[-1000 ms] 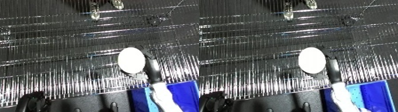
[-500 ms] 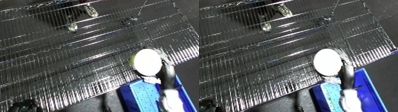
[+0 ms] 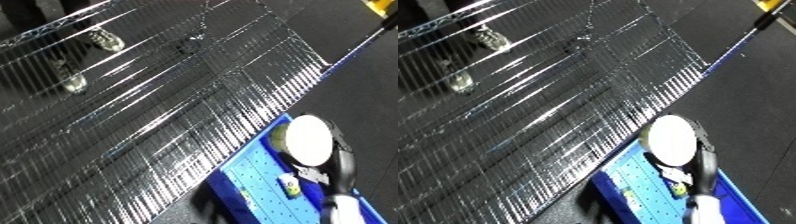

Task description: Pick up the object and place it into the box

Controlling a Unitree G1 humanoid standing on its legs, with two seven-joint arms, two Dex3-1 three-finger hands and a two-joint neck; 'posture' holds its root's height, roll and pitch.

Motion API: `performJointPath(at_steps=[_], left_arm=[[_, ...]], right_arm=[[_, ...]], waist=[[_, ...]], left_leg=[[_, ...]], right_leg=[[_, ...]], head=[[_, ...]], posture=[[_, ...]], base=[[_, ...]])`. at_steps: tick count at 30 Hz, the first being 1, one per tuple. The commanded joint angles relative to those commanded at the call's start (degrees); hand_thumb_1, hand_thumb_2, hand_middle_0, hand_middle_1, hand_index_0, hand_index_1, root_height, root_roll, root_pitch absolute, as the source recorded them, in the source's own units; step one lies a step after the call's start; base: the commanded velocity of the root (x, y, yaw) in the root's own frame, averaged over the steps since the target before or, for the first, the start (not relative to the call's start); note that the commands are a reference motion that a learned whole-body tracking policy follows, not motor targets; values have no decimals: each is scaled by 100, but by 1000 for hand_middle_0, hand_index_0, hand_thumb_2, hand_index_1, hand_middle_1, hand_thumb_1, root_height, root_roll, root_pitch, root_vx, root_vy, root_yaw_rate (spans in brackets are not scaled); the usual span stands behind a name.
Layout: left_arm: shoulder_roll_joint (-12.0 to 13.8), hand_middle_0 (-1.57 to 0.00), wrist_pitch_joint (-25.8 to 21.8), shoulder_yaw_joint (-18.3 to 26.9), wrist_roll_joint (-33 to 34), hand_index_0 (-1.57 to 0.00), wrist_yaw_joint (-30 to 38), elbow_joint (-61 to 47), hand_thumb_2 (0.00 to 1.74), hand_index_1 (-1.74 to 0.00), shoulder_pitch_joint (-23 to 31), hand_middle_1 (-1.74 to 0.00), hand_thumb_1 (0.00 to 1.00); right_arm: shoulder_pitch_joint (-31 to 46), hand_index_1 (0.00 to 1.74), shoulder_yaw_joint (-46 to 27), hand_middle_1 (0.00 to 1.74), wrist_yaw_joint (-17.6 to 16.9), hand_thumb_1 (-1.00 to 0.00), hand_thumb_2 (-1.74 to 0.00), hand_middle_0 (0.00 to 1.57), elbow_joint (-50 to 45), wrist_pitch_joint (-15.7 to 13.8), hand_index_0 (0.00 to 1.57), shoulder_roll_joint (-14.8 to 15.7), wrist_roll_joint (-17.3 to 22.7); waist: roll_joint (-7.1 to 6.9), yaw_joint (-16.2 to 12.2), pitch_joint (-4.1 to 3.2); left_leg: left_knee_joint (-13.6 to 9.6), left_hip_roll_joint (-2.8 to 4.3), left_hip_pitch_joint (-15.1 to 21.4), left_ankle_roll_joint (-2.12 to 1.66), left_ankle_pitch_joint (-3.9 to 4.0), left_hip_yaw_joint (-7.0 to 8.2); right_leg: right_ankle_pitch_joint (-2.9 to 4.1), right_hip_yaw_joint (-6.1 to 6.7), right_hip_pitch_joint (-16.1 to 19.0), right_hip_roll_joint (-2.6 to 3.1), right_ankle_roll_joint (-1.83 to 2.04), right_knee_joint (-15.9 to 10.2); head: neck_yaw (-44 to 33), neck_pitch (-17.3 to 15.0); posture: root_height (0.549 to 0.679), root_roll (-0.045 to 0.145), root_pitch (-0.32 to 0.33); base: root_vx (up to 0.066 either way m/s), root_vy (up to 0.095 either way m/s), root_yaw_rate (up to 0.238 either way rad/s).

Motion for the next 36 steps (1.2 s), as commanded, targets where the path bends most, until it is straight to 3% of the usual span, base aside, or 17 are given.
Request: performJointPath(at_steps=[3,8,12,19,26,32,36], left_arm=[[-24,-1570,-27,-35,-11,-1570,-4,39,1740,-1740,-12,-1740,1000],[-66,-1570,-58,-117,-26,-1570,3,97,1740,-1740,-78,-1740,1000],[-99,-1570,-89,-196,-52,-1570,36,126,1740,-1740,-135,-1740,1000],[-147,-1570,-117,-256,-100,-1570,105,171,1740,-1740,-212,-1740,1000],[-202,-1570,-152,-260,-152,-1570,107,211,1740,-1740,-202,-1740,1000],[-245,-1570,-192,-277,-199,-1570,136,180,1740,-1740,-156,-1740,1000],[-273,-1570,-189,-273,-195,-1570,152,140,1740,-1740,-130,-1740,1000]], right_arm=[[85,783,-146,783,90,-450,-783,706,270,-185,706,-32,317],[95,348,-324,348,215,-200,-348,314,602,-395,314,-93,743],[33,0,-387,0,187,0,0,0,748,-434,0,-149,781],[-101,0,-428,0,87,0,0,0,787,-412,0,-226,675],[-127,0,-435,0,124,0,0,0,682,-296,0,-235,526],[-117,0,-251,0,150,0,0,0,407,-89,0,-244,-75],[-152,0,17,0,469,0,0,0,113,192,0,-192,-469]], waist=[[64,-89,0],[168,-175,0],[251,-205,0],[353,-202,0],[390,-192,0],[375,-140,0],[328,-59,0]], left_leg=[[-42,-10,72,-10,20,41],[-111,-52,144,-42,78,62],[-189,-88,188,-55,113,70],[-337,-120,215,-95,224,57],[-381,-104,201,-149,351,28],[-417,-72,205,-181,451,-11],[-401,-64,183,-185,476,-64]], right_leg=[[-15,26,22,0,-9,-15],[-3,52,48,-21,-12,-78],[31,74,59,-47,-5,-152],[91,82,64,-74,4,-279],[113,54,64,-68,-18,-332],[127,22,114,-56,-50,-376],[113,-9,150,-43,-73,-361]], head=[[182,36],[341,90],[358,124],[330,158],[243,97],[36,17],[-115,7]], posture=[[656,75,-28],[657,82,-28],[658,86,-27],[660,92,-21],[661,94,-18],[662,94,-21],[662,93,-25]], base=[[-16,25,-65],[-18,16,-24],[-16,12,-10],[-23,2,-2],[-9,-1,8],[2,0,20],[5,-9,66]])
